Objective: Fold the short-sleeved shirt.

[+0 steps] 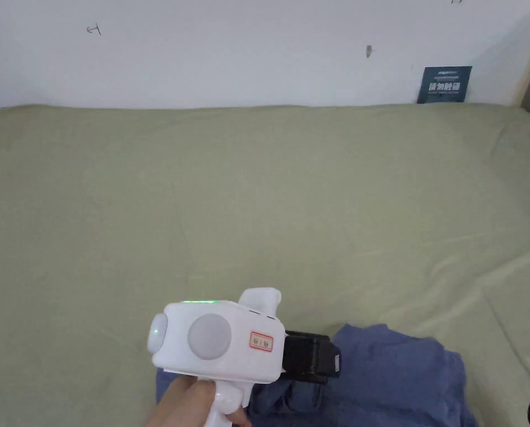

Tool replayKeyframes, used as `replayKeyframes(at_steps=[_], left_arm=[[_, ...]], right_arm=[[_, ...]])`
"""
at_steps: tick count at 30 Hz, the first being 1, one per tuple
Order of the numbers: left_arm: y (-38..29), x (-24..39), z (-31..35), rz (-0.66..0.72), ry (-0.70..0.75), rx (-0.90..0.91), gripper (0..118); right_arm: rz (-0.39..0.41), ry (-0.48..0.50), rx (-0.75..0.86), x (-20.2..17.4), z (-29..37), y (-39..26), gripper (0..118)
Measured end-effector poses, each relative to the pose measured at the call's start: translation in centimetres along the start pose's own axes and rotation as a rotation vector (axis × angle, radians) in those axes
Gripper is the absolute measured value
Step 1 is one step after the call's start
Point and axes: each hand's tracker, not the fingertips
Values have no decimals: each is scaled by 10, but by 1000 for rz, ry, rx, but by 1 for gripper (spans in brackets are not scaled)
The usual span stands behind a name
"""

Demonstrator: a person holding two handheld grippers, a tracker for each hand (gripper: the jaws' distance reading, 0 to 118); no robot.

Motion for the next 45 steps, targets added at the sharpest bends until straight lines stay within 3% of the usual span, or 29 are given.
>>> replayKeyframes(at_steps=[4,5,6,7,8,10,14,18,23,24,28,32,37,40,45], left_arm=[[-1,-18,58,32,4,119,114],[-3,-27,72,56,11,149,109],[-6,-38,86,76,11,168,82],[-8,-47,98,79,14,162,37],[-10,-58,100,114,23,165,0],[-6,-81,109,137,81,137,0],[-16,-111,78,240,26,81,0],[-18,-105,8,260,-94,16,0],[-39,-79,-69,246,-128,-80,0],[-38,-77,-68,262,-173,-51,0],[-32,-72,-39,237,-110,-53,0],[-33,-72,37,185,-153,76,0],[-48,-121,119,253,-7,170,0],[-55,-155,128,315,41,152,0],[-60,-182,108,334,-14,122,4]], right_arm=[[-12,7,-11,-2,-7,1,0],[-10,13,-12,-4,-8,1,0],[-4,20,-14,-7,-10,1,0],[1,27,-16,-9,-11,1,0],[6,34,-19,-11,-13,0,0],[11,47,-23,-15,-15,-1,0],[16,58,-42,-21,-20,-4,0],[14,52,-59,-22,-21,-6,0],[3,33,-79,-19,-22,-7,0],[2,30,-82,-19,-22,-8,0],[10,28,-92,-20,-24,-6,0],[25,42,-75,-28,-24,1,0],[47,83,-52,-42,-25,6,0],[58,106,-51,-51,-26,6,0],[96,109,-52,-61,-25,7,0]])
